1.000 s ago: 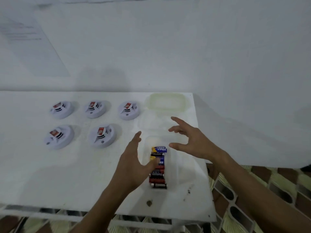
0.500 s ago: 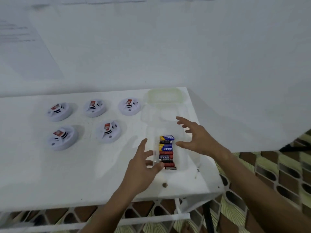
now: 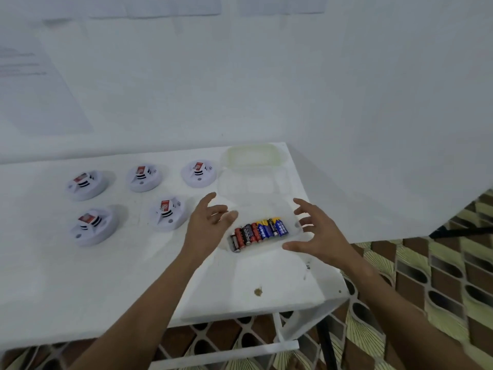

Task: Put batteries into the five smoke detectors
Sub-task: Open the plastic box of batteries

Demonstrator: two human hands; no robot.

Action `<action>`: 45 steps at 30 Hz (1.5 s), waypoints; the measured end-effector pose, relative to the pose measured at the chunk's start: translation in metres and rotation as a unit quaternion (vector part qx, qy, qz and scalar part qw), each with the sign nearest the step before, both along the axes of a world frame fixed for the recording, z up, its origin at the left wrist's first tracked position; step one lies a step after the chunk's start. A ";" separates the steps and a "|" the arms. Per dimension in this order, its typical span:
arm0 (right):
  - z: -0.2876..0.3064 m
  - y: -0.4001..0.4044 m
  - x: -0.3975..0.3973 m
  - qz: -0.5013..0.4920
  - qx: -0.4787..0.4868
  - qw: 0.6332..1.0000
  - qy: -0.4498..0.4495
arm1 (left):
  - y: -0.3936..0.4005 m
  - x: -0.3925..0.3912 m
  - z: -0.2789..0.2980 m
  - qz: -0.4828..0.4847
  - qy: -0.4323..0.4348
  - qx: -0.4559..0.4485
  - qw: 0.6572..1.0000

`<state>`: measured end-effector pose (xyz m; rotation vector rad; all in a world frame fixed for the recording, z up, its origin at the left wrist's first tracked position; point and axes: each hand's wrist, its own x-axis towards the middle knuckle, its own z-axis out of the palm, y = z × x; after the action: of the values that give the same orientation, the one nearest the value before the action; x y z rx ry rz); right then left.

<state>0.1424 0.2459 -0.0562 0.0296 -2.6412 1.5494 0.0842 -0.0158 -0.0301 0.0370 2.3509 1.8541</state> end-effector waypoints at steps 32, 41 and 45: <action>-0.003 0.031 -0.051 0.113 -0.079 0.982 -0.129 | -0.011 -0.038 -0.007 -0.210 0.014 -0.206 0.956; -0.003 0.039 -0.063 0.128 -0.093 0.977 -0.142 | -0.005 -0.049 -0.009 -0.240 0.008 -0.183 0.954; -0.003 0.041 -0.069 0.132 -0.102 0.977 -0.136 | -0.004 -0.055 -0.007 -0.235 -0.002 -0.190 0.953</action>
<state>0.0738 0.2873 -0.0591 0.1761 -2.7540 2.0393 0.0287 -0.0198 -0.0375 0.5002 2.3812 1.1703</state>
